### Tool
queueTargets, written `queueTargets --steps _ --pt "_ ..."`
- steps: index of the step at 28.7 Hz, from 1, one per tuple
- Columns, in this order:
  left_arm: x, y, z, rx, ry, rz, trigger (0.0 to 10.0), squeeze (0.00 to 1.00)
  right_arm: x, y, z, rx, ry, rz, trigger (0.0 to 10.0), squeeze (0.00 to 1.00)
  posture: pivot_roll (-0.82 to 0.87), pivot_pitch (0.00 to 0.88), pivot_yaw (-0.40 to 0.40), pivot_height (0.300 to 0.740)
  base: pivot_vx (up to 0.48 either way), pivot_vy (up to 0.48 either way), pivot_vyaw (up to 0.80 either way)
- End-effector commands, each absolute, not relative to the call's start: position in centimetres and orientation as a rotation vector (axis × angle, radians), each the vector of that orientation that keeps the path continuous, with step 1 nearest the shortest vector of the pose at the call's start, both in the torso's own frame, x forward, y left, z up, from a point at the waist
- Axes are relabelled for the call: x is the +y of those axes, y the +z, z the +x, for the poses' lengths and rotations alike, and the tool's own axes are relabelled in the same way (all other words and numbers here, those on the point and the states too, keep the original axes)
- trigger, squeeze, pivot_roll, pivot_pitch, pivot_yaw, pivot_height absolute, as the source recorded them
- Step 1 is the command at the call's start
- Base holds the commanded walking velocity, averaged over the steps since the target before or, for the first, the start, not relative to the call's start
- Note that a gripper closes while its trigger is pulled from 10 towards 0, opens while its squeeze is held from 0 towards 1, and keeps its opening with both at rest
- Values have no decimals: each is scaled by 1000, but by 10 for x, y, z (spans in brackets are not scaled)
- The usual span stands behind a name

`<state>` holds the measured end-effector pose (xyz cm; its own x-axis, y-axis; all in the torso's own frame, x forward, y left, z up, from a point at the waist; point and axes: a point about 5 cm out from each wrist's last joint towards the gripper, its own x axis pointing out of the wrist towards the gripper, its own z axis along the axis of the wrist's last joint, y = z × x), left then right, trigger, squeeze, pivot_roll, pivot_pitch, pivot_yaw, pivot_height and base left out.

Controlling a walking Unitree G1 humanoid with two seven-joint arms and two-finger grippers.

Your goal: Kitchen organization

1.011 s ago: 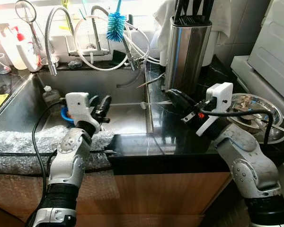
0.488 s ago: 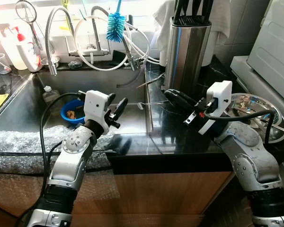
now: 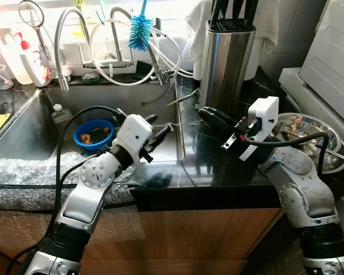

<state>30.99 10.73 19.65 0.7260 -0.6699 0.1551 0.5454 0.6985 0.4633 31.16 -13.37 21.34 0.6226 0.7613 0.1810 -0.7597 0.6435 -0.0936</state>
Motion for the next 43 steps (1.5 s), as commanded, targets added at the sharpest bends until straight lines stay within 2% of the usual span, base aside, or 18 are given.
queueTargets --steps 1,24,38,39,40,41,42,43 --pt "101 201 305 -355 -735 452 10000 0 -128 217 312 -230 893 -17 10000 0 -10 0 28 740 0 0 0" --pt "86 196 305 -369 -763 490 10000 0 -110 216 304 -245 959 17 10000 0 -15 0 29 740 0 0 0" --pt "89 198 315 -365 -677 518 10000 0 -107 217 302 -247 961 30 10000 0 -23 0 33 740 0 0 0" --pt "90 197 316 -362 -667 523 8824 0 -107 217 302 -245 958 31 10000 0 -23 0 31 740 0 0 0" --pt "90 197 316 -361 -667 523 4863 0 -107 217 302 -244 957 31 10000 0 -23 0 31 740 0 0 0" --pt "90 197 316 -361 -667 523 4863 0 -107 217 302 -244 957 31 10000 0 -23 0 31 740 0 0 0" --pt "90 197 316 -361 -666 522 0 0 -107 217 302 -242 956 30 10000 0 -22 0 30 740 0 0 0" --pt "91 197 316 -360 -665 522 0 0 -107 217 302 -242 956 29 10000 0 -22 0 30 740 0 0 0"
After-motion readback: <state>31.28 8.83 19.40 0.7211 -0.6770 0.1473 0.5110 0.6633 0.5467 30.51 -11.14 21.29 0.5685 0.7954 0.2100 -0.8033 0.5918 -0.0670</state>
